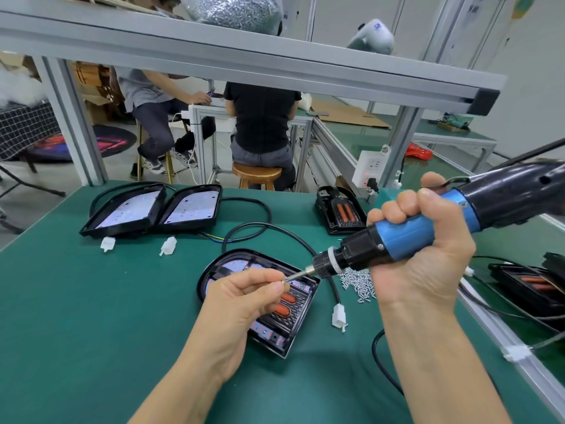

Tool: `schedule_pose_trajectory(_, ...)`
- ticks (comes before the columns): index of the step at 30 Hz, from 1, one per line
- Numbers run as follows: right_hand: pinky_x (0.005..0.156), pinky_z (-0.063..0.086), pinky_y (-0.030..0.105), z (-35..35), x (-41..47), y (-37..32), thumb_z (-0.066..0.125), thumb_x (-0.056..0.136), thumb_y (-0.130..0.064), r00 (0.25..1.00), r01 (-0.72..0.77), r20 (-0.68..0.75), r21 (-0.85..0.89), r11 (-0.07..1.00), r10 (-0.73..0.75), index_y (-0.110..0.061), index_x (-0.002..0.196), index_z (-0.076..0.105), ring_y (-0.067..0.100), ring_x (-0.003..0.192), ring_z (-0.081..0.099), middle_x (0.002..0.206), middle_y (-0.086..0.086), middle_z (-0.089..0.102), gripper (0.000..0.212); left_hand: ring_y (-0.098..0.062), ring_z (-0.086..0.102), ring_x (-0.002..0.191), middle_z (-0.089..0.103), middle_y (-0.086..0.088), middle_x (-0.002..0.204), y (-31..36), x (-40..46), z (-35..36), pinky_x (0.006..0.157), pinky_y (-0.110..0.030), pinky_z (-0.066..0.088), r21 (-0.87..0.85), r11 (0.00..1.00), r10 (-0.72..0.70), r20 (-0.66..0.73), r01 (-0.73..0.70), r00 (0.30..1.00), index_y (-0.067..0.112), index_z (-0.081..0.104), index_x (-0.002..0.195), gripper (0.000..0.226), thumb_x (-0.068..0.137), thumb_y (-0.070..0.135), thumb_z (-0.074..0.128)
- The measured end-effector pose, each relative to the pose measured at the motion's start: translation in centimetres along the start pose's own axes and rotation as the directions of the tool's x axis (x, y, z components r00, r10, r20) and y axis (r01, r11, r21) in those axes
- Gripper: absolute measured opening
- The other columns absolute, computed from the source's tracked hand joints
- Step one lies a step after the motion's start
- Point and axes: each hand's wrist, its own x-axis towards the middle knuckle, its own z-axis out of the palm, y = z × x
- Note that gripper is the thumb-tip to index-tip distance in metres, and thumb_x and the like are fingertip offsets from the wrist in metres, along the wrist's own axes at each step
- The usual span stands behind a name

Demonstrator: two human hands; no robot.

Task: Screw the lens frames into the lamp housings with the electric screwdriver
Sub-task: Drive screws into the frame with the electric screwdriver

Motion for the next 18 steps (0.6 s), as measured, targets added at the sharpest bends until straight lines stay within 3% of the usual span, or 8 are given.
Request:
schedule_pose_trajectory(7, 0.057, 0.043, 0.022, -0.1, -0.3, 0.3, 0.05, 0.074, -0.008, 1.0, 0.007, 0.026, -0.012, 1.0, -0.006, -0.019, 0.087, 0.053, 0.007, 0.049, 0.044, 0.057, -0.007, 0.045, 0.017, -0.014, 0.063, 0.055, 0.069, -0.013, 0.066, -0.4, 0.1, 0.0, 0.054, -0.018, 0.051, -0.013, 1.0, -0.003, -0.039, 0.002, 0.999, 0.01, 0.077, 0.066, 0.011, 0.062, 0.004, 0.068)
schedule_pose_trajectory(13, 0.056, 0.042, 0.021, 0.0, -0.6, 0.7, 0.047, 0.074, -0.009, 0.998, 0.056, 0.017, -0.038, 0.998, -0.055, -0.018, 0.089, 0.051, 0.008, 0.048, 0.042, 0.056, -0.007, 0.044, 0.017, -0.016, 0.064, 0.054, 0.071, -0.014, 0.067, -1.0, 0.1, -0.1, 0.055, -0.017, 0.051, 0.053, 0.992, 0.115, -0.078, -0.112, 0.99, 0.011, 0.077, 0.07, 0.013, 0.06, 0.006, 0.071)
schedule_pose_trajectory(18, 0.057, 0.043, 0.021, -0.1, -0.6, 1.0, 0.048, 0.074, -0.009, 0.999, 0.036, 0.014, -0.017, 0.999, -0.036, -0.019, 0.089, 0.051, 0.008, 0.048, 0.043, 0.056, -0.007, 0.046, 0.018, -0.019, 0.064, 0.053, 0.071, -0.014, 0.069, -1.3, 0.4, -0.6, 0.057, -0.017, 0.051, 0.039, 0.991, 0.132, -0.072, -0.129, 0.989, 0.012, 0.078, 0.072, 0.014, 0.06, 0.009, 0.072)
